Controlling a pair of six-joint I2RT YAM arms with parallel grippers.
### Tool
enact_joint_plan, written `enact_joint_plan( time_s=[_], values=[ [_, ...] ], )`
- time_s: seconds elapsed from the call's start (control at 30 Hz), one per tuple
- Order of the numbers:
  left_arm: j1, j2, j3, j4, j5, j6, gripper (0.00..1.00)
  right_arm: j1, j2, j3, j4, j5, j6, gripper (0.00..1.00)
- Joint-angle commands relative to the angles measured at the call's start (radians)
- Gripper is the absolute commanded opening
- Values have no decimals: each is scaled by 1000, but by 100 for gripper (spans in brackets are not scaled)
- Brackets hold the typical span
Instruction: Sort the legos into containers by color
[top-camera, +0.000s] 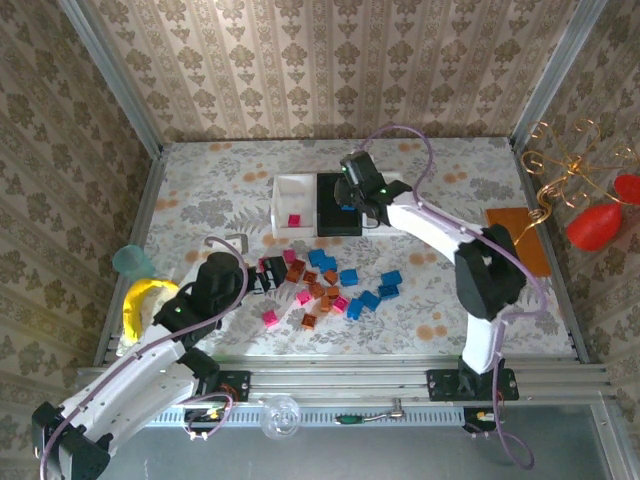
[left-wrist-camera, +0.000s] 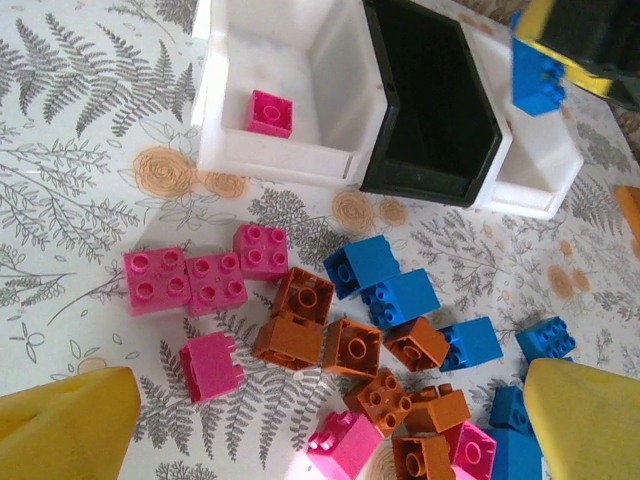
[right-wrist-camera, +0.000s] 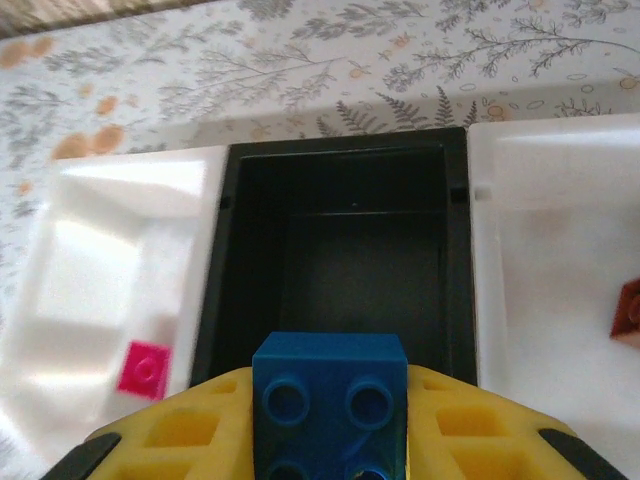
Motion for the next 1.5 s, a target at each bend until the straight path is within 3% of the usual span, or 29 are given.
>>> enact_joint_plan(
  time_s=[0.0, 0.2, 0.4, 0.57, 0.77, 1.13, 1.27, 1.47],
  values=[
    [-13, -12, 2, -37, 19, -30, 100, -6, 87, 106, -70, 0, -52, 29],
    [-24, -13, 3, -66, -4, -39, 100, -13, 218, 263, -143, 49, -47, 32],
    [-25, -14, 10, -78, -6, -42, 100, -21, 257, 342, -165, 16, -31, 60],
    [-27, -14, 12, -81, -6, -48, 100, -18, 181, 325, -177, 12, -39, 64],
    [-31, -17, 5, -72, -5, -51, 100, 1, -71, 69, -109, -12, -33, 66],
    [-34, -10, -37, -22, 10, -57, 100, 6, -560, -628, -60, 3, 277, 69],
    [-34, -3, -44, -20, 12, -51, 100, 19, -609, -734, -73, -16, 289, 70],
    [-35, -4, -66, -13, 15, -54, 100, 89, -568, -743, 41, -159, 113, 75]
  ],
)
